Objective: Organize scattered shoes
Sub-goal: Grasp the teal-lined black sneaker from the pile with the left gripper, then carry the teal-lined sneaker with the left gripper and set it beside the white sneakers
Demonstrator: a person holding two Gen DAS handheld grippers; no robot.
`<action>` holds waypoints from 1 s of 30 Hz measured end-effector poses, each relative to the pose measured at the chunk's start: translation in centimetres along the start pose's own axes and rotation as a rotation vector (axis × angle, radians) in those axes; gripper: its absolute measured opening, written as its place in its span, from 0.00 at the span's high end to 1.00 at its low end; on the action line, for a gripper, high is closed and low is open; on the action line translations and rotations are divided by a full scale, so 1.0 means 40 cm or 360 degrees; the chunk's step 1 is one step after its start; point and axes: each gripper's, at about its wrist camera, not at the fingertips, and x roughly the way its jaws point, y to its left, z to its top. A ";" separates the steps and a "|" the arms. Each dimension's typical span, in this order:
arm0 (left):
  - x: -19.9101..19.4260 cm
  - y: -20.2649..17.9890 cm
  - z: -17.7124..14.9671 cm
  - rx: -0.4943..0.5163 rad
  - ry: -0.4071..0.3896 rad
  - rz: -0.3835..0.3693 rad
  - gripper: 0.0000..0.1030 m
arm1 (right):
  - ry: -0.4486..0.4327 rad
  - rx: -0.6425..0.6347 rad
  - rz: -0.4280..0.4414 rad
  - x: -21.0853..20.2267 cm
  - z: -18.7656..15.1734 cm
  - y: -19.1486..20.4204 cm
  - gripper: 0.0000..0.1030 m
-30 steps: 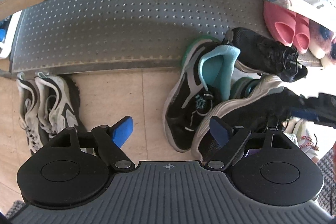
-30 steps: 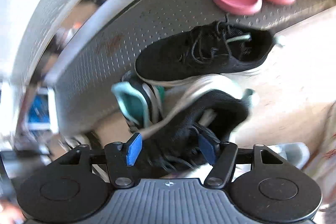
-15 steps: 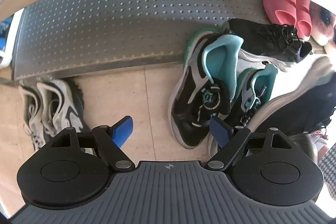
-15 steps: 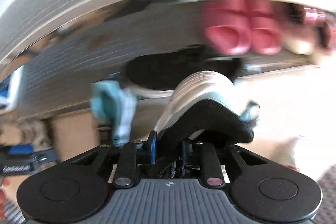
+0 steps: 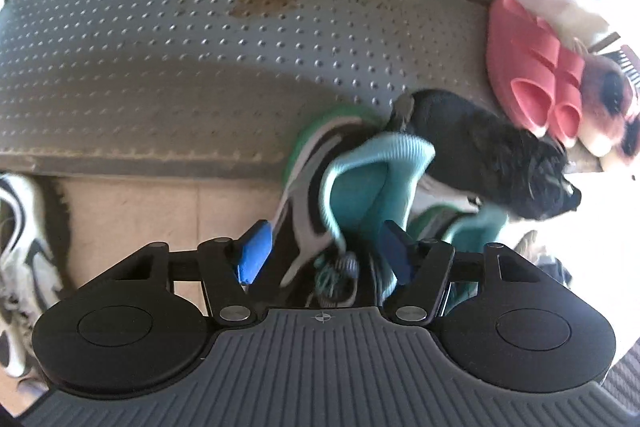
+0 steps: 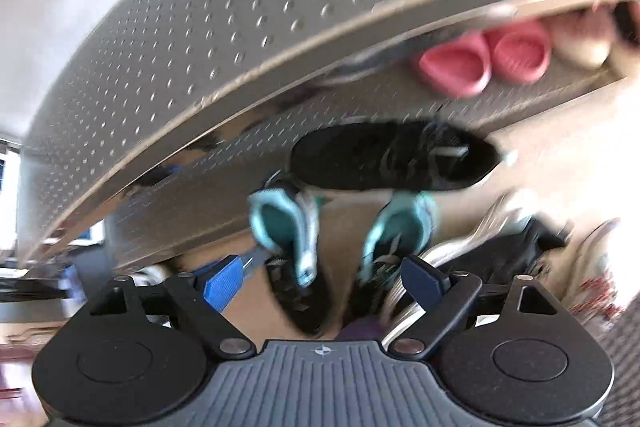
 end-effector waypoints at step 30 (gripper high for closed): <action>-0.077 0.339 -0.108 -0.0206 0.0189 0.0392 0.82 | -0.0035 -0.0131 -0.0016 0.002 -0.035 0.078 0.14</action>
